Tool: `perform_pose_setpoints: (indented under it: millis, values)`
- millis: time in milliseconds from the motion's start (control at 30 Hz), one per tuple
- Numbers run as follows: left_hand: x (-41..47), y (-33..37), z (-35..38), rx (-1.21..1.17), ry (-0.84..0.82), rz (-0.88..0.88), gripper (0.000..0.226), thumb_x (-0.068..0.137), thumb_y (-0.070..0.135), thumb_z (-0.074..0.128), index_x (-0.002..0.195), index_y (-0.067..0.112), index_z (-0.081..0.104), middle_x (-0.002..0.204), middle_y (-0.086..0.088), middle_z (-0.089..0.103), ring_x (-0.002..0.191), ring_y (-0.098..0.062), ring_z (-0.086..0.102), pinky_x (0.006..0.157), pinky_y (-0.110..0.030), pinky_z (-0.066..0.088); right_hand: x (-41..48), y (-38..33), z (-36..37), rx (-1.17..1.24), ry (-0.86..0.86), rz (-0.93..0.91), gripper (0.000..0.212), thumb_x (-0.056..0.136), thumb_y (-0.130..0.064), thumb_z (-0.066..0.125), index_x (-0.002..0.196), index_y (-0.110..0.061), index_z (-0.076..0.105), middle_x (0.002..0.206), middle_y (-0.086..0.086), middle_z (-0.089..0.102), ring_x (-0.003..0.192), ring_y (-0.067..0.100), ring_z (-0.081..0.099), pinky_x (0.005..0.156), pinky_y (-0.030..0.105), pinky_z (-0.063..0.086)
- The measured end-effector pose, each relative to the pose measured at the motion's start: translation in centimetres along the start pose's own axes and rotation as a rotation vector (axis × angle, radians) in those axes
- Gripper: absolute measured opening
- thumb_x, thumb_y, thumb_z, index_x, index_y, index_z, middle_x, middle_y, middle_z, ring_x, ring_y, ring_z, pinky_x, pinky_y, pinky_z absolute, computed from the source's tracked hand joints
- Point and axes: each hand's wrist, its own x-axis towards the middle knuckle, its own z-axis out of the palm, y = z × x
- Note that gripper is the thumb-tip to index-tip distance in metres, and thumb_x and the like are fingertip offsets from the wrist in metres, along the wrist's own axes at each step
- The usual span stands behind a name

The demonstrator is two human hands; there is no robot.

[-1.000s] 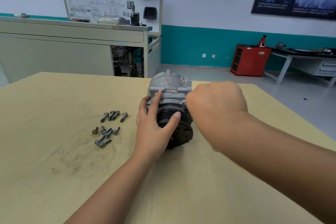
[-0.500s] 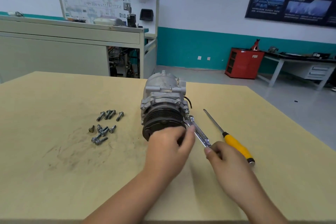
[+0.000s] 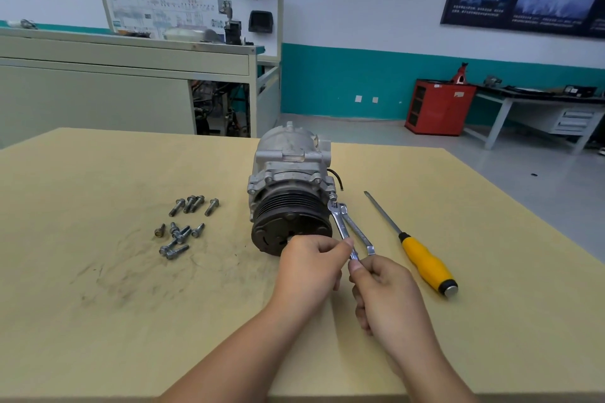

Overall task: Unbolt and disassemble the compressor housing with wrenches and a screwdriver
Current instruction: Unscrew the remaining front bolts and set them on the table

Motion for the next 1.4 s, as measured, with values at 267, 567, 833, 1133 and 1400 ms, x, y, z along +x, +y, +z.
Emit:
perform_pose_setpoints:
  millis: [267,567,833,1133,1400]
  values:
    - [0.2,0.1,0.0,-0.087,-0.030,-0.063,0.048,0.090,0.027,0.058,0.044,0.016,0.048,0.036,0.005,0.043,0.036,-0.006,0.032,0.042,-0.014,0.029,0.3,0.1,0.3,-0.033,0.064,-0.059,0.029,0.094,-0.022,0.054,0.066,-0.014,0.054,0.048,-0.002,0.045,0.037,0.014,0.040,0.039,0.021,0.035]
    - [0.2,0.3,-0.1,-0.215,-0.092,-0.142,0.060,0.091,0.025,0.057,0.033,0.021,0.044,0.035,0.006,0.039,0.031,-0.007,0.028,0.037,-0.015,0.026,0.5,-1.2,-0.9,0.017,-0.035,0.000,0.026,0.095,-0.018,0.052,0.071,-0.010,0.056,0.043,0.002,0.051,0.034,0.021,0.053,0.034,0.020,0.032]
    - [0.3,0.3,0.8,-0.615,-0.191,-0.325,0.030,0.093,0.021,0.053,0.065,0.013,0.048,0.039,0.010,0.026,0.036,-0.005,0.018,0.038,-0.017,0.015,0.4,-2.5,-2.4,0.507,-0.182,0.328,0.030,0.096,-0.019,0.047,0.079,-0.002,0.064,0.046,0.001,0.045,0.034,0.013,0.039,0.033,0.019,0.030]
    - [0.8,-0.9,1.2,-0.681,-0.184,-0.416,0.017,0.091,0.031,0.058,0.086,0.015,0.056,0.060,0.003,0.031,0.048,-0.007,0.026,0.047,-0.019,0.022,0.7,-2.3,-2.1,0.981,-0.403,0.540,0.015,0.071,-0.018,0.058,0.070,-0.004,0.063,0.050,-0.001,0.041,0.038,0.009,0.039,0.037,0.018,0.037]
    - [0.6,-1.0,1.1,-0.610,-0.105,-0.330,0.028,0.082,0.038,0.066,0.091,0.012,0.059,0.060,-0.002,0.030,0.045,-0.008,0.024,0.045,-0.021,0.019,0.8,-2.3,-1.4,0.966,-0.368,0.506,0.015,0.069,-0.018,0.061,0.064,-0.005,0.063,0.047,0.000,0.043,0.035,0.009,0.040,0.034,0.019,0.038]
